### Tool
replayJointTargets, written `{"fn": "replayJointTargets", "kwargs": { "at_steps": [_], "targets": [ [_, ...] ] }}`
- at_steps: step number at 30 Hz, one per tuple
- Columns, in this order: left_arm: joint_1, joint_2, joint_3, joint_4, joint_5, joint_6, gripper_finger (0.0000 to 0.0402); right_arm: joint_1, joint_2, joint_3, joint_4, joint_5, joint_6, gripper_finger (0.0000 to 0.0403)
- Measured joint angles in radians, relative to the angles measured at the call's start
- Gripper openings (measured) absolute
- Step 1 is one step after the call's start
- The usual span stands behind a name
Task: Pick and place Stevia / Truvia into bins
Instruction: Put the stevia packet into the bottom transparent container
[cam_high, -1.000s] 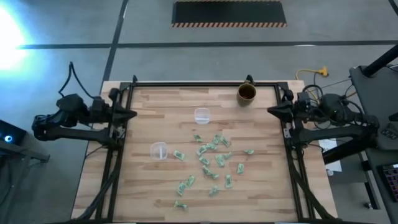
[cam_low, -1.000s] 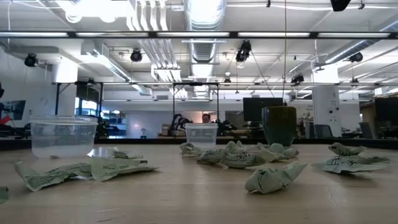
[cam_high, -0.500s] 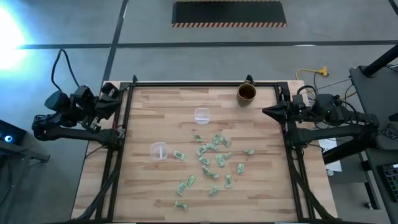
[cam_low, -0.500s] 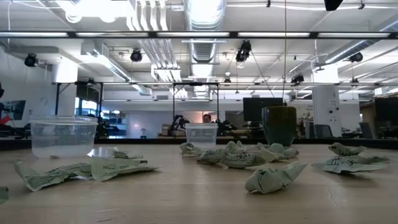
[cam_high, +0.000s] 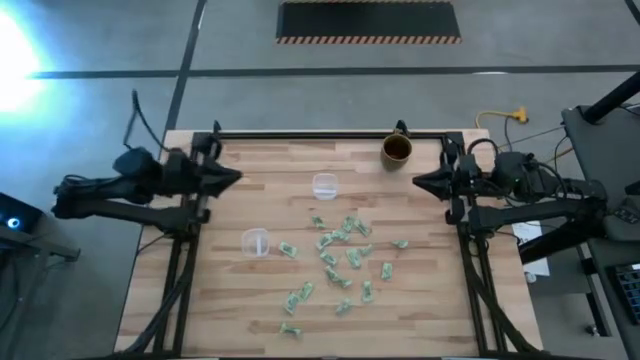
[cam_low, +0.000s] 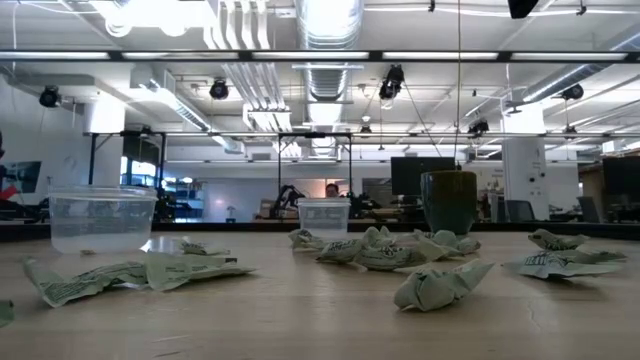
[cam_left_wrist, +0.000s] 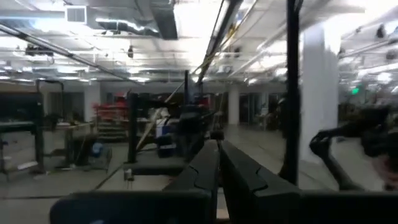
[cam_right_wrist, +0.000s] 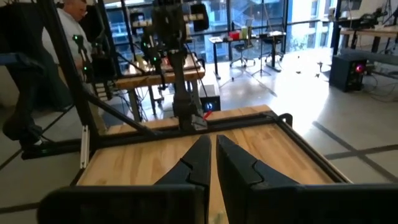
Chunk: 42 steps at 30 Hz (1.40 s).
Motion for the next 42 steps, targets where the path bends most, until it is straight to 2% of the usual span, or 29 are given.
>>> {"fn": "replayJointTargets", "kwargs": {
  "at_steps": [4, 6, 9, 15, 18, 21, 25, 29, 37, 39, 42],
  "targets": [
    [0.000, 0.086, 0.004, 0.078, 0.016, -0.179, 0.0000, 0.000, 0.044, 0.000, 0.117, 0.008, 0.065, 0.0018],
    [0.000, 0.119, 0.007, 0.069, 0.112, -0.184, 0.0000, 0.000, 0.077, 0.000, 0.193, 0.004, 0.080, 0.0018],
    [-0.002, 0.155, 0.016, 0.079, 0.274, -0.183, 0.0000, 0.000, 0.123, 0.000, 0.271, -0.069, 0.039, 0.0018],
    [-0.001, 0.199, 0.030, 0.080, 0.285, -0.183, 0.0000, 0.000, 0.224, 0.063, 0.271, -0.084, -0.005, 0.0018],
    [-0.002, 0.204, 0.032, 0.085, 0.289, -0.192, 0.0000, 0.000, 0.264, 0.109, 0.268, -0.134, -0.033, 0.0018],
    [-0.002, 0.229, 0.029, 0.090, 0.289, -0.262, 0.0000, 0.000, 0.303, 0.160, 0.207, -0.154, -0.050, 0.0018],
    [-0.002, 0.286, 0.037, 0.082, 0.288, -0.281, 0.0006, 0.000, 0.351, 0.226, 0.084, -0.154, -0.079, 0.0028],
    [-0.013, 0.347, 0.060, 0.086, 0.289, -0.283, 0.0045, 0.000, 0.376, 0.270, 0.029, -0.158, -0.082, 0.0057],
    [-0.015, 0.434, 0.115, 0.076, 0.289, -0.287, 0.0164, 0.000, 0.374, 0.308, -0.075, -0.158, -0.049, 0.0143],
    [-0.015, 0.446, 0.118, 0.059, 0.289, -0.287, 0.0184, 0.000, 0.366, 0.308, -0.111, -0.158, -0.036, 0.0160],
    [-0.015, 0.465, 0.121, -0.013, 0.289, -0.287, 0.0192, 0.002, 0.360, 0.296, -0.179, -0.158, -0.003, 0.0176]
  ]
}}
